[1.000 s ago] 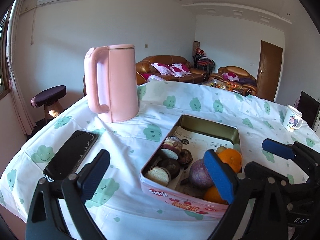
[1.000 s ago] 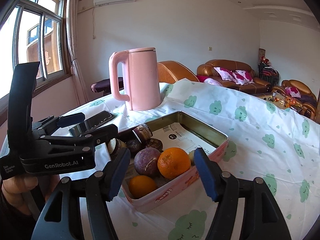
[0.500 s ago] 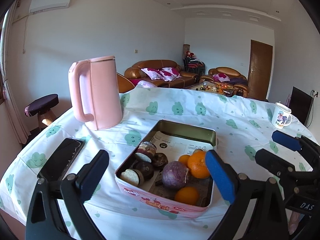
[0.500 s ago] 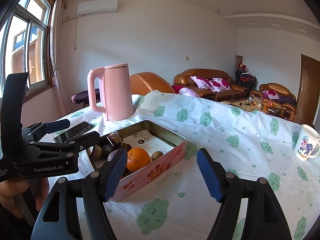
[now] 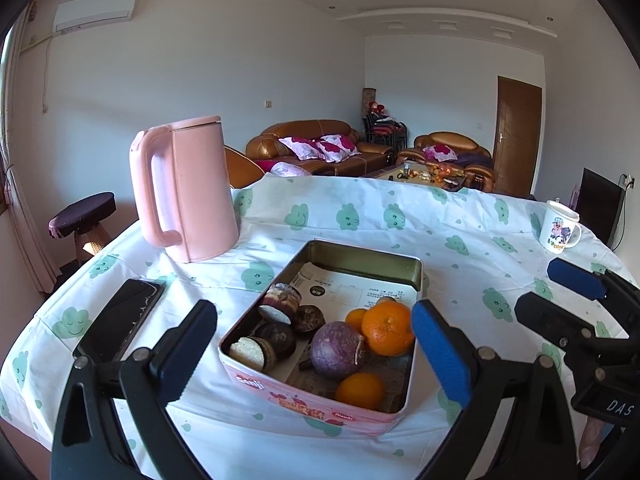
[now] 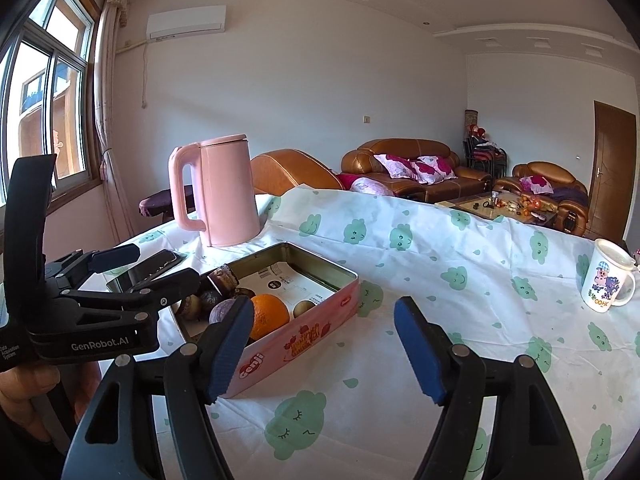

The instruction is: Organize fruits

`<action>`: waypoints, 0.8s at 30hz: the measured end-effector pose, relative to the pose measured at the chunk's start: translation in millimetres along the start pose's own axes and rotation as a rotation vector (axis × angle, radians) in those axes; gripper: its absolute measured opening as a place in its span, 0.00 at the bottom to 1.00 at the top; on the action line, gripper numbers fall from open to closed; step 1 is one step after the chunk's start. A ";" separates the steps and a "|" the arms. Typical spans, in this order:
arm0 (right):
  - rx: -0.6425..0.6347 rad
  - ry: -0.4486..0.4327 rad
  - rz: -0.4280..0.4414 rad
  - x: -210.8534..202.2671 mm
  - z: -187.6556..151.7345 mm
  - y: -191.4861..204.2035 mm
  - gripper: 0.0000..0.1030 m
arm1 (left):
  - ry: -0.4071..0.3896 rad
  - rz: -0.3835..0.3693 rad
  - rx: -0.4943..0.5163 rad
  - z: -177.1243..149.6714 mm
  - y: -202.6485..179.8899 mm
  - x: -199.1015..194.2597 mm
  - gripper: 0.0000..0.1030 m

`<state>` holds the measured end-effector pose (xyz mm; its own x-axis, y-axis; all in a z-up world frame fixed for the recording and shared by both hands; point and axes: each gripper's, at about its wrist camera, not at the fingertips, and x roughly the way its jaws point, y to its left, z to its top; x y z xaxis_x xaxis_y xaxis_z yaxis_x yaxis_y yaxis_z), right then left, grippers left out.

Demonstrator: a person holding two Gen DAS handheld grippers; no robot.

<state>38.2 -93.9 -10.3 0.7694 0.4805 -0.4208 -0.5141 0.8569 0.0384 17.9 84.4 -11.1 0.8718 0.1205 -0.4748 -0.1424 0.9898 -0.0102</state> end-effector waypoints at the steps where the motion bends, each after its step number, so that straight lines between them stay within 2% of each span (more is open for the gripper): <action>1: 0.002 0.000 0.000 0.2 -0.4 -0.2 0.72 | 0.001 0.000 0.000 0.0 -0.7 0.1 0.97; 24: 0.030 -0.012 -0.009 -4.1 -2.7 -7.7 0.72 | 0.012 -0.001 0.006 -5.3 -4.6 1.5 1.00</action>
<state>38.0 -103.0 -11.3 0.7788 0.4746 -0.4102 -0.4954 0.8664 0.0620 17.4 79.6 -16.4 0.8664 0.1189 -0.4851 -0.1391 0.9903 -0.0057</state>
